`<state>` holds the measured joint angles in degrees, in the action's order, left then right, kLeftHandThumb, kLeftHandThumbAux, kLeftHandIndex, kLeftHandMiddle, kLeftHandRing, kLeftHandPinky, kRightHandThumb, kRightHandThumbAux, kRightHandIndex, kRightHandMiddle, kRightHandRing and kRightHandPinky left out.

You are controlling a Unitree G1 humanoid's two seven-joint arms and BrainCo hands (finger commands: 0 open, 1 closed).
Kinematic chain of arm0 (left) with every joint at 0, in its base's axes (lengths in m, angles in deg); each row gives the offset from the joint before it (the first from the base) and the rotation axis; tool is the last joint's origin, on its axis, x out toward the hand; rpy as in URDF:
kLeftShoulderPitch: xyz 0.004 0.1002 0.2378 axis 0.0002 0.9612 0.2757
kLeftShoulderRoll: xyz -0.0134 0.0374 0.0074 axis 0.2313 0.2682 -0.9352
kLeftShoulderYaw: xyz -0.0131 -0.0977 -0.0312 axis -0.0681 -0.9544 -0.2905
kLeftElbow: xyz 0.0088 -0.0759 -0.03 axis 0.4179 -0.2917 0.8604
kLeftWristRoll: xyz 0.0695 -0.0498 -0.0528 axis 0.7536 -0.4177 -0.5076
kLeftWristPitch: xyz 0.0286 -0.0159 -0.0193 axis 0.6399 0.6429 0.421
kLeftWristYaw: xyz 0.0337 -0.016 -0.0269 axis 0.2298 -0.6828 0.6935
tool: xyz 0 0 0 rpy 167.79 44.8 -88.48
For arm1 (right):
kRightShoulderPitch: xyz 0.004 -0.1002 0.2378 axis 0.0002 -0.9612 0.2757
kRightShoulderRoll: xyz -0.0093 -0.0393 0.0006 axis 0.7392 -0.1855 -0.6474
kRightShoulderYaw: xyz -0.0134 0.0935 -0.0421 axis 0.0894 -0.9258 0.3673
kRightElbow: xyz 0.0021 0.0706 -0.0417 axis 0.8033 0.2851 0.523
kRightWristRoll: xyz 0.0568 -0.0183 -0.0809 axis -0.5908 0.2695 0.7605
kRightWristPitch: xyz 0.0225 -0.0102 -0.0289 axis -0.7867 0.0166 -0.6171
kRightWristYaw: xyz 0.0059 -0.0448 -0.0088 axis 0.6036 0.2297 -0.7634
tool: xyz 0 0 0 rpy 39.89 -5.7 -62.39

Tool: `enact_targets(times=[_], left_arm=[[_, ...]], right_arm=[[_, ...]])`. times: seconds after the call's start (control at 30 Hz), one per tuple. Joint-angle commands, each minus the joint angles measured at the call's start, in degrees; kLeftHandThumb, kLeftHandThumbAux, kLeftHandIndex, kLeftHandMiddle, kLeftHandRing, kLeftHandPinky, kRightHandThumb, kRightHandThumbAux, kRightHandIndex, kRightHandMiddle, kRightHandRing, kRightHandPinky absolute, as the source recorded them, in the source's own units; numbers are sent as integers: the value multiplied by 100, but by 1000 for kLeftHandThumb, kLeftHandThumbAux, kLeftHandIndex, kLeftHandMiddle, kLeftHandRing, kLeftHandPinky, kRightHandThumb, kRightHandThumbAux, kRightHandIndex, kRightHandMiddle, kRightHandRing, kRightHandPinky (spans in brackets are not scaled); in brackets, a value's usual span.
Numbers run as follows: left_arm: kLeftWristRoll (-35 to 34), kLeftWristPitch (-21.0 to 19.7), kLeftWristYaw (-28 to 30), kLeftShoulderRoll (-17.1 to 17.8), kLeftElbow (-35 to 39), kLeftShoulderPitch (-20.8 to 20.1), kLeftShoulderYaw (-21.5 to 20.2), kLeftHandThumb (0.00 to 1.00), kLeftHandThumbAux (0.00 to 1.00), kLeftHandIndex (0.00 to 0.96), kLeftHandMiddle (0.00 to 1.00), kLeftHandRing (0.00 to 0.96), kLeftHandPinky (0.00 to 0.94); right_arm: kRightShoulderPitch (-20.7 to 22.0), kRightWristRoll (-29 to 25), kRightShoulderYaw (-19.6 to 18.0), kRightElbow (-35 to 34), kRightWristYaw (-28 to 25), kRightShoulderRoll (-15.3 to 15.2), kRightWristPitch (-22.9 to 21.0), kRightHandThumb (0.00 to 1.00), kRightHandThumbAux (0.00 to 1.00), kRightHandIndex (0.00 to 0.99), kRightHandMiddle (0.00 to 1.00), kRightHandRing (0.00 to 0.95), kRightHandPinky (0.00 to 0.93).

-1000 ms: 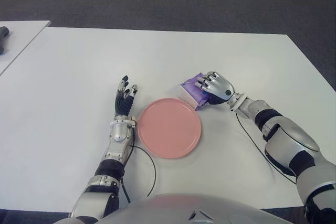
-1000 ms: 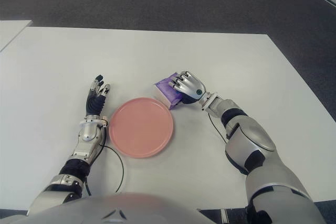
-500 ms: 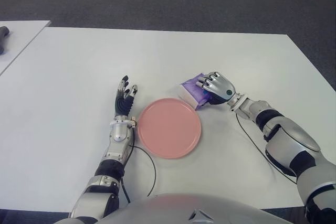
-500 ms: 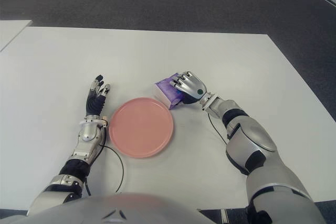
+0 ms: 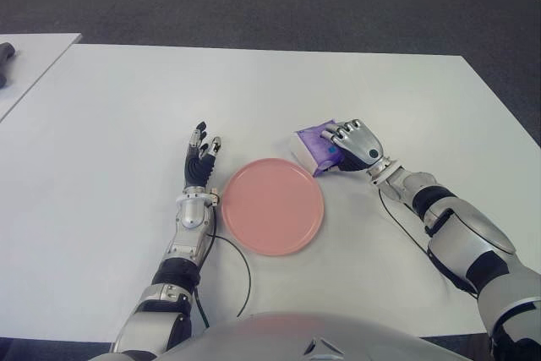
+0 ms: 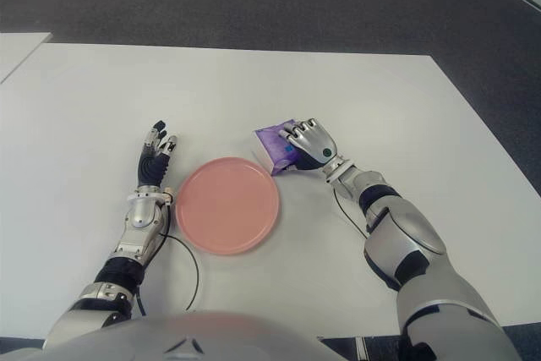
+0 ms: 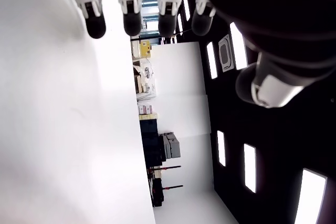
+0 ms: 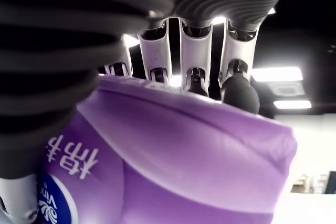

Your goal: Put the tissue paper into the plate.

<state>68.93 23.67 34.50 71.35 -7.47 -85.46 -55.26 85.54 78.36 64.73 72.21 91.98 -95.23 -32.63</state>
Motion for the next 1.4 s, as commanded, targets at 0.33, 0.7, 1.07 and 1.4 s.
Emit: enact_targets(times=[0.33, 0.7, 1.07, 1.4], left_arm=[[-39, 0, 145, 31, -130, 12, -3, 0, 465, 0, 0, 0, 0], [38, 34, 9, 37, -283, -96, -24, 0, 454, 0, 0, 0, 0], [69, 12, -9, 25, -246, -89, -8, 0, 447, 0, 0, 0, 0], [76, 76, -50, 13, -301, -123, -24, 0, 446, 0, 0, 0, 0]], right_arm=[[-25, -316, -694, -680, 222, 10, -38, 853, 679, 397, 537, 851, 836], [-319, -844, -1739, -2474, -586, -400, -78, 855, 678, 400, 535, 854, 827], [-652, -1075, -2514, -3561, -718, -202, 32, 854, 679, 397, 526, 852, 833], [-556, -1045, -2718, -3485, -691, -139, 627, 852, 680, 394, 524, 848, 808]])
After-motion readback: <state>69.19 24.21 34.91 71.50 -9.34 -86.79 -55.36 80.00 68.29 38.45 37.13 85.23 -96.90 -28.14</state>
